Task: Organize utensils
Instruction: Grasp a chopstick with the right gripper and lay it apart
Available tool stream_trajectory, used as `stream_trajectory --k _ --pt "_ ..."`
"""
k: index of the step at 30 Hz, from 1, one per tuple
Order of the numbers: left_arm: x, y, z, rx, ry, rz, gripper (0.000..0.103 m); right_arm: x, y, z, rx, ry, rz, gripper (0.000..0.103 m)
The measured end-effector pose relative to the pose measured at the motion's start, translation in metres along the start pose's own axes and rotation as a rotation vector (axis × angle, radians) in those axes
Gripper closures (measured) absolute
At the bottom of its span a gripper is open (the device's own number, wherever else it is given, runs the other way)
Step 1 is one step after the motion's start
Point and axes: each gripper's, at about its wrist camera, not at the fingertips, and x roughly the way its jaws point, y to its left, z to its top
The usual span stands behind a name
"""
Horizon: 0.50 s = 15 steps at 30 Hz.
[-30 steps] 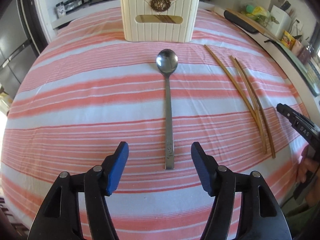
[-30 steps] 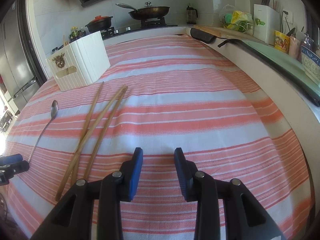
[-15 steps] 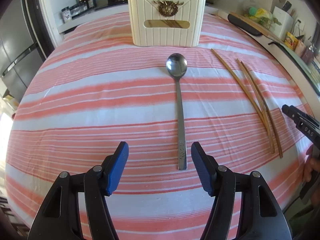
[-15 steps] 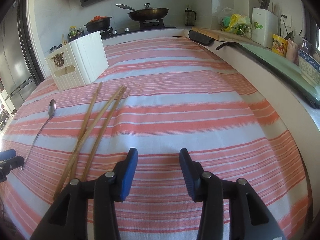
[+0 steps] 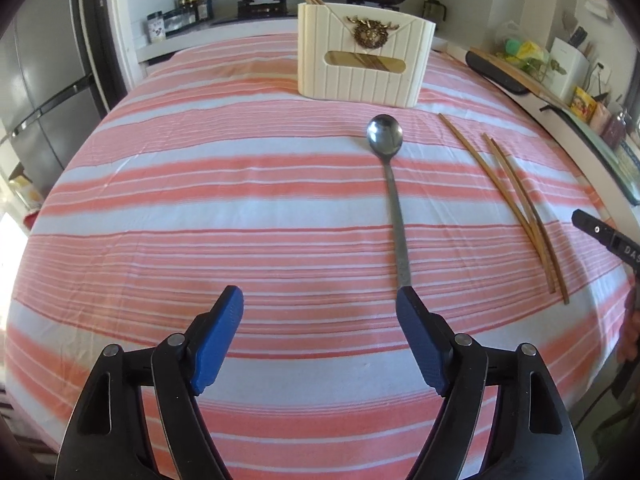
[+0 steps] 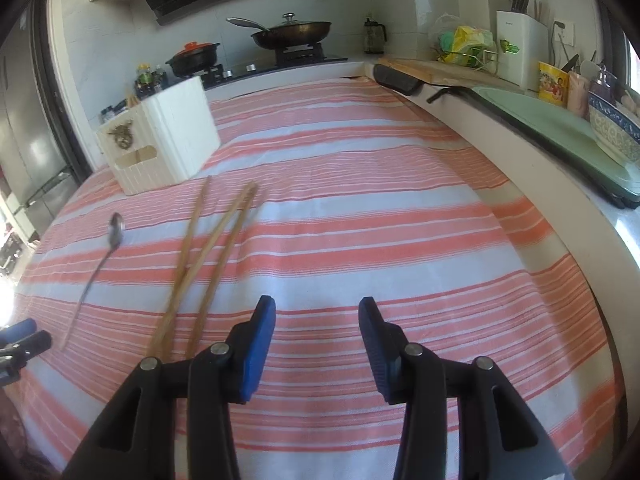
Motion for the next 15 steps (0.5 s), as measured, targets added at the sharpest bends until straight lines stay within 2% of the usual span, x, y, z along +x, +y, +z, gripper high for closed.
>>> stream_trajectory --k 2,5,7,9,12,15 --pt "0.001 0.007 -0.001 -0.019 0.005 0.001 0.023 0.002 0.021 0.004 -0.039 0.041 0.060 0.059" --pt "0.000 0.014 -0.002 -0.038 0.006 -0.001 0.023 0.019 0.049 0.009 -0.109 0.107 0.084 0.073" --pt "-0.003 0.015 -0.001 -0.037 -0.003 0.004 0.023 0.038 0.062 0.009 -0.173 0.182 0.022 0.084" --pt "-0.007 0.016 -0.002 -0.029 -0.011 0.012 0.022 0.043 0.068 0.011 -0.234 0.192 -0.024 0.093" --pt "-0.009 0.019 -0.004 -0.023 -0.018 0.020 0.019 0.044 0.063 0.015 -0.286 0.206 -0.104 0.096" --pt "-0.006 0.022 -0.003 -0.027 -0.010 0.016 0.019 0.039 0.036 0.018 -0.259 0.206 -0.157 0.096"
